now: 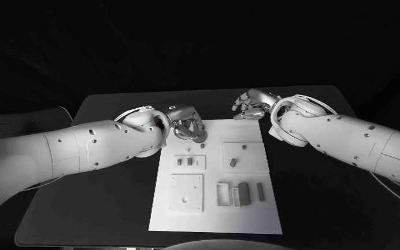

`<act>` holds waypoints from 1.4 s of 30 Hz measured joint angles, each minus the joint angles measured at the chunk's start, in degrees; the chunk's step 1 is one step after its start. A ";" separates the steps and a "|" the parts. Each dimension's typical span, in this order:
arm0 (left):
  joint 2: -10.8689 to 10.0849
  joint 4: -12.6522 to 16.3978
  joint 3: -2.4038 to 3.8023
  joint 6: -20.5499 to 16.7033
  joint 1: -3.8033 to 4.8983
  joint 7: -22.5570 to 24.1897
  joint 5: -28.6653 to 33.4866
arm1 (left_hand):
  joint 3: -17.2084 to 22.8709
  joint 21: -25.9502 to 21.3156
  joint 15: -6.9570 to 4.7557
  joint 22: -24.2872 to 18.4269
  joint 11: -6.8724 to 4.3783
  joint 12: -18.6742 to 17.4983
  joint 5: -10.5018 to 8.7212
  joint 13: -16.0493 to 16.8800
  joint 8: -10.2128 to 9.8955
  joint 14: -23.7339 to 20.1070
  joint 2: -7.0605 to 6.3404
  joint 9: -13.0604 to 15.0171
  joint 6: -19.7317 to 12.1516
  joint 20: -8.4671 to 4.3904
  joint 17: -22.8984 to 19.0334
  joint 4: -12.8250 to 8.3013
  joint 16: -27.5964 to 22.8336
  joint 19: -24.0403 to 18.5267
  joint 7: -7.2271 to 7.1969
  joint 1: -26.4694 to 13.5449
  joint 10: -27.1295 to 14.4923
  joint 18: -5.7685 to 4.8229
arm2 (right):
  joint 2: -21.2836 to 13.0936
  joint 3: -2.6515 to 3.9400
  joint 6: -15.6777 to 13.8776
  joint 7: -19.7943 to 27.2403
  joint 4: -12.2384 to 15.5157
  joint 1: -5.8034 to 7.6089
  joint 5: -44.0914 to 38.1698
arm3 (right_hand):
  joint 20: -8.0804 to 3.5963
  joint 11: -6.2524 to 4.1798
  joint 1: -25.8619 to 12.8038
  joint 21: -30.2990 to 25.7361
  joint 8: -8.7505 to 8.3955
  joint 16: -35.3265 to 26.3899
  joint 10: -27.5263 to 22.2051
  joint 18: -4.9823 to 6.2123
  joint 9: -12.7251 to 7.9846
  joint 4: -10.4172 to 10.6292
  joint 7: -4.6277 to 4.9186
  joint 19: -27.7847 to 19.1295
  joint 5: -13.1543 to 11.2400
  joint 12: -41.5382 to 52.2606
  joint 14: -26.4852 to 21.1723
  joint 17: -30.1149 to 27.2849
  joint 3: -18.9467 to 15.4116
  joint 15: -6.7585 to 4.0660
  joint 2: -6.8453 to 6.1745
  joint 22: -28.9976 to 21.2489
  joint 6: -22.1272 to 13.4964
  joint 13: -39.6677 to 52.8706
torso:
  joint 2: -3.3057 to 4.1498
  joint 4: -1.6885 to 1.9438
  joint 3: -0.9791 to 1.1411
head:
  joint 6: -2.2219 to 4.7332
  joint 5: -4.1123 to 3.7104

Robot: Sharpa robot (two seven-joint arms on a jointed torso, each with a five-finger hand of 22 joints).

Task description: Assemble the parts on the task board

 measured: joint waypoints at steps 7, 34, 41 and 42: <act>0.74 -0.49 -0.02 -1.65 -0.37 3.64 -5.67 | -0.70 1.98 -0.65 2.57 -0.75 -1.34 0.48 -0.37 0.00 1.12 -0.36 -1.74 0.32 -0.56 1.38 -0.09 2.79 1.73 -0.30 0.89 3.18 0.03 | -0.07 0.00 0.04 0.01 0.00 -0.04 0.04 | 0.00 0.00 0.00 0.00 0.00 0.00 0.00 -0.03 0.00 0.00 -0.01 0.00 0.00 0.00 -0.01 0.00 0.00 0.02 0.00 0.00 0.01 0.00 | 0.04 -0.03 -0.01 | -0.16 -0.48; 4.55 -5.77 -0.02 1.34 -3.45 4.83 -12.95 | -2.90 14.62 -2.05 2.67 -1.54 -7.08 0.00 -1.59 -0.45 15.07 -0.81 -6.11 -2.03 -2.20 2.09 0.91 13.23 15.25 -0.79 0.44 3.14 -0.02 | 0.00 0.00 0.20 0.04 0.42 -0.05 0.13 | 0.00 0.00 0.00 0.00 0.00 0.00 0.00 -0.12 -0.04 0.00 -0.14 0.00 0.00 0.00 0.21 0.05 0.00 0.01 0.00 0.00 -0.06 0.01 | 0.01 0.04 -0.01 | -1.03 -1.51; 4.90 -6.40 -0.03 1.58 -3.59 4.62 -13.49 | -2.74 14.62 -2.44 2.67 -1.73 -7.08 0.00 -1.59 -0.32 15.45 -0.48 -6.15 -2.01 -2.27 1.90 1.07 12.96 15.76 -0.77 0.11 3.33 0.00 | -0.04 0.00 0.27 0.04 0.59 -0.05 0.14 | 0.00 0.00 0.00 0.00 0.00 0.00 0.00 -0.17 -0.04 0.00 -0.10 0.00 0.00 0.00 0.21 0.04 0.00 0.02 0.00 0.05 -0.12 0.01 | 0.01 0.04 -0.03 | -1.09 -1.58; 4.89 -6.53 -0.03 1.58 -3.59 4.59 -13.55 | -2.74 14.62 -2.28 2.66 -1.73 -7.15 0.00 -1.59 -0.16 15.62 -0.48 -6.16 -1.88 -2.27 1.90 1.07 12.96 15.76 -0.64 0.11 3.32 0.00 | -0.05 0.00 0.28 0.04 0.62 -0.05 0.14 | 0.00 0.00 0.00 0.00 0.00 0.00 0.00 -0.32 -0.04 0.00 -0.10 0.00 0.00 0.00 0.21 0.04 0.00 0.02 0.00 0.05 -0.12 0.01 | 0.01 0.04 -0.03 | -1.10 -1.58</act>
